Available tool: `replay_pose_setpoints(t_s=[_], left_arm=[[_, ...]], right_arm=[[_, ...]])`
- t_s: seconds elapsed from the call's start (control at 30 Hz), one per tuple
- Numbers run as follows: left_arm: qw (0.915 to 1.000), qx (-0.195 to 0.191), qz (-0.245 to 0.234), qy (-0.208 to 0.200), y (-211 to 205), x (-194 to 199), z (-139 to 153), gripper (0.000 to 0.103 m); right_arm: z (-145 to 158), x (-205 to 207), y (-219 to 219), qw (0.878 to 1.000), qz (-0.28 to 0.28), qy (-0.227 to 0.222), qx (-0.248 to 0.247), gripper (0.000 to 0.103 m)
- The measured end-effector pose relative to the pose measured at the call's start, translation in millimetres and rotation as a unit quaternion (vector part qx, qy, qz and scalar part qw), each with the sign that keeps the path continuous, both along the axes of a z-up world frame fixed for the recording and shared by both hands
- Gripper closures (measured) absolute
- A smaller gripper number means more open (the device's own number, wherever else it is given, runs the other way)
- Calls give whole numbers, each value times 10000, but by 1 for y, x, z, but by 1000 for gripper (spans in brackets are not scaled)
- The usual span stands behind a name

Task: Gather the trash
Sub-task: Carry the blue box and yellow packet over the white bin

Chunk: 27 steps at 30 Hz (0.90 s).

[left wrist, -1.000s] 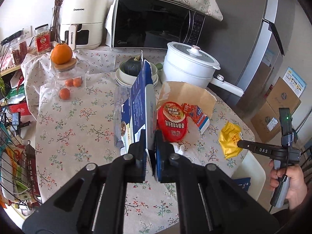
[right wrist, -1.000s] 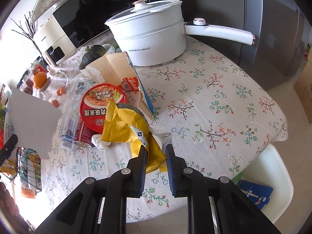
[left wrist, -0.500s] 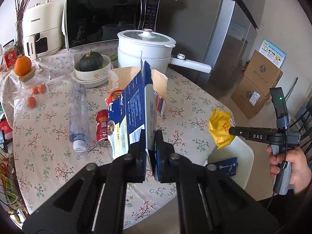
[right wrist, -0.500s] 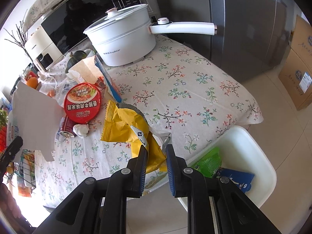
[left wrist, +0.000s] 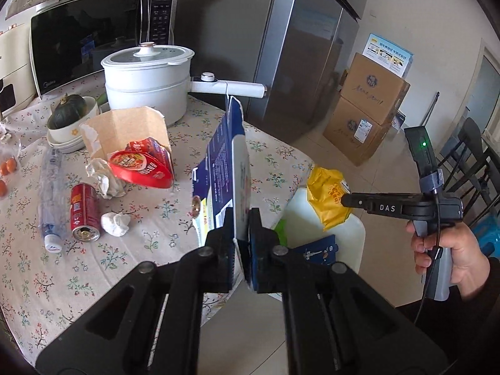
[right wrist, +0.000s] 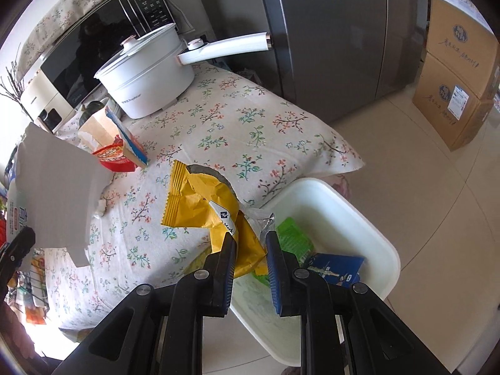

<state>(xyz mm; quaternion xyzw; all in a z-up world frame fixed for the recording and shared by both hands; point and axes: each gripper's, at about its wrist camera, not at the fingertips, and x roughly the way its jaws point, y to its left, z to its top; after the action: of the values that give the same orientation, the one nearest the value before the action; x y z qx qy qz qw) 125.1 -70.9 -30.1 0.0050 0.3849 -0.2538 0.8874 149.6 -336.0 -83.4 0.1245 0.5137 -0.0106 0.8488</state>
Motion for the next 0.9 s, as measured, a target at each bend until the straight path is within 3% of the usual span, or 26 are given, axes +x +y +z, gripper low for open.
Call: replay_pose_setpoints(t_s=[0.57, 0.8, 0.9], left_arm=[[9907, -397, -1184, 541, -108, -14, -26, 94], [9873, -211, -1389, 743, -139, -13, -51, 93], [9874, -14, -1377, 785, -145, -10, -65, 82]], right_arm=[[-23, -44, -93, 9969, -739, 270, -27, 83], [-25, -50, -104, 9960, -837, 297, -35, 83], [-27, -50, -105, 9958, -855, 336, -54, 83]])
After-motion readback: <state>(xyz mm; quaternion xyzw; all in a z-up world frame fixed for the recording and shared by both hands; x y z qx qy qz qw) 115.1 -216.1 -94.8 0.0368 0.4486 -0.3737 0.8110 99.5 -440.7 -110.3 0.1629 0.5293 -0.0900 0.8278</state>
